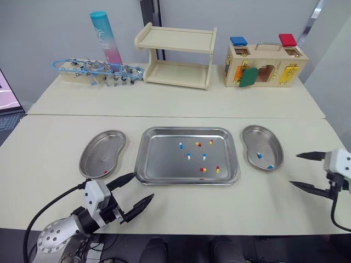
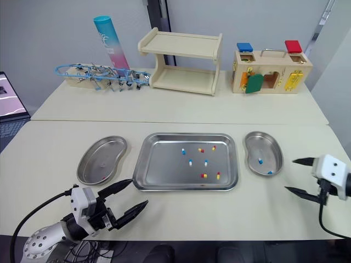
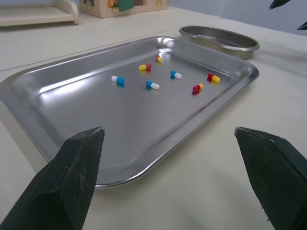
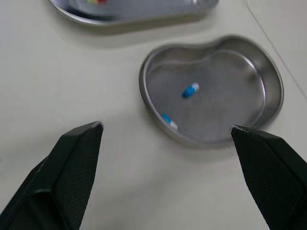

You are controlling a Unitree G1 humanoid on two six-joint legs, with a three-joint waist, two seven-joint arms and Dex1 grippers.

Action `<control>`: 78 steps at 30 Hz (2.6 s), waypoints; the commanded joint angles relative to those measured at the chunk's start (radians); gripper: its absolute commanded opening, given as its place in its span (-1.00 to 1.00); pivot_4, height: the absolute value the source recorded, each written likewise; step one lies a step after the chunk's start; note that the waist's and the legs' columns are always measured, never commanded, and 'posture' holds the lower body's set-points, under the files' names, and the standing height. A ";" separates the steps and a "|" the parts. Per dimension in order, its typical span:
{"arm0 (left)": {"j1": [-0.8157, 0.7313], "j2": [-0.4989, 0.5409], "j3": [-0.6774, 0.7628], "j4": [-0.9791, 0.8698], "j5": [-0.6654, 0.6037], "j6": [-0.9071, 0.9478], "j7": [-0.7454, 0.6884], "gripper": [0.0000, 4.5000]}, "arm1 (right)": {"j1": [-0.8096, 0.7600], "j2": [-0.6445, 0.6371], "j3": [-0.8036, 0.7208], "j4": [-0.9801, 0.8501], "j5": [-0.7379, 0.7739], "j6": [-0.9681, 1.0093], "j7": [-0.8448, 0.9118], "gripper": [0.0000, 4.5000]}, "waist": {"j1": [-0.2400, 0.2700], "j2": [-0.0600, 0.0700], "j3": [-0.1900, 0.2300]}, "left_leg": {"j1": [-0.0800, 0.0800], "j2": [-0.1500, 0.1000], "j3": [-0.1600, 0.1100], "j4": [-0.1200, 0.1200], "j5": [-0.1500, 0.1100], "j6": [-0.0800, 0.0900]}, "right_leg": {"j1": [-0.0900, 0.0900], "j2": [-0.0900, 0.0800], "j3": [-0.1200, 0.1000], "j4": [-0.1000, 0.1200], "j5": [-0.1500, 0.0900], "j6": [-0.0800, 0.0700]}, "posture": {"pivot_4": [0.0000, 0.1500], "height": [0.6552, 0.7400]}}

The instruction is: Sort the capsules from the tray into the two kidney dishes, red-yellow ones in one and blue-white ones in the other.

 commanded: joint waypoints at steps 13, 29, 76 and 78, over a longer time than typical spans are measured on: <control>0.007 -0.011 -0.030 0.004 0.006 -0.071 0.033 1.00 | -0.423 0.365 0.499 -0.320 0.015 0.586 -0.430 0.74 | 0.008 -0.001 0.000 | -0.003 0.000 -0.002 0.000 0.000 0.000 | -0.002 0.000 -0.002 0.000 0.000 0.000 | 1.00 1.00; -0.044 0.014 -0.073 -0.067 0.003 0.006 0.109 1.00 | -0.710 0.843 0.754 0.061 -0.262 0.779 -0.767 0.27 | -0.004 -0.001 0.000 | -0.003 0.000 -0.004 0.000 0.000 0.000 | -0.004 0.001 -0.002 0.002 0.000 0.000 | 1.00 1.00; -0.055 0.064 -0.131 -0.065 -0.001 -0.035 -0.011 1.00 | -0.624 0.628 0.542 -0.200 -0.169 0.797 -0.460 -1.00 | -0.001 -0.001 0.000 | -0.007 0.000 -0.004 -0.001 0.000 0.000 | -0.007 0.001 -0.002 0.000 0.000 0.000 | 1.00 1.00; -0.073 0.070 -0.148 -0.067 -0.010 -0.031 -0.033 1.00 | -0.564 0.542 0.473 -0.274 -0.117 0.808 -0.412 -1.00 | 0.005 0.000 0.001 | -0.007 0.000 -0.003 -0.001 0.000 0.000 | -0.007 0.001 -0.002 0.000 0.000 0.000 | 1.00 1.00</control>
